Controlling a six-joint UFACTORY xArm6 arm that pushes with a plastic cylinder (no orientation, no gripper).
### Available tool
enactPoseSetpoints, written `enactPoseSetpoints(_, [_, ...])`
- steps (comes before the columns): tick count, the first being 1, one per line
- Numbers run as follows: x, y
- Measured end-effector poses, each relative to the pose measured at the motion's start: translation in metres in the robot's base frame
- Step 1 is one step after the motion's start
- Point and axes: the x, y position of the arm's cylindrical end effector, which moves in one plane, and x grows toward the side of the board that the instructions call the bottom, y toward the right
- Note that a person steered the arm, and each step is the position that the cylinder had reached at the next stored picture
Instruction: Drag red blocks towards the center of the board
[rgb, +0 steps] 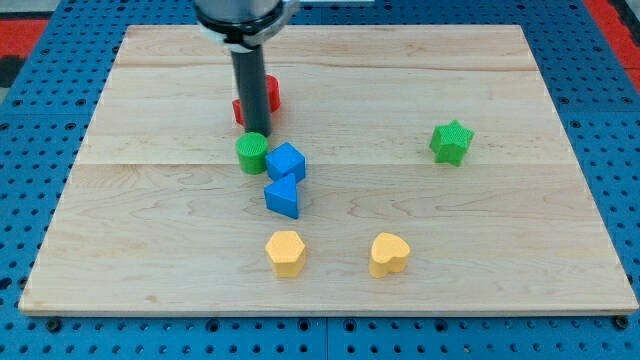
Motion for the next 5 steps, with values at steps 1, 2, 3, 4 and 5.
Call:
enactPoseSetpoints(1, [0.000, -0.062])
enactPoseSetpoints(2, [-0.038, -0.079])
enactPoseSetpoints(3, [-0.035, -0.016])
enactPoseSetpoints(4, [-0.022, 0.007])
enactPoseSetpoints(5, [-0.015, 0.034])
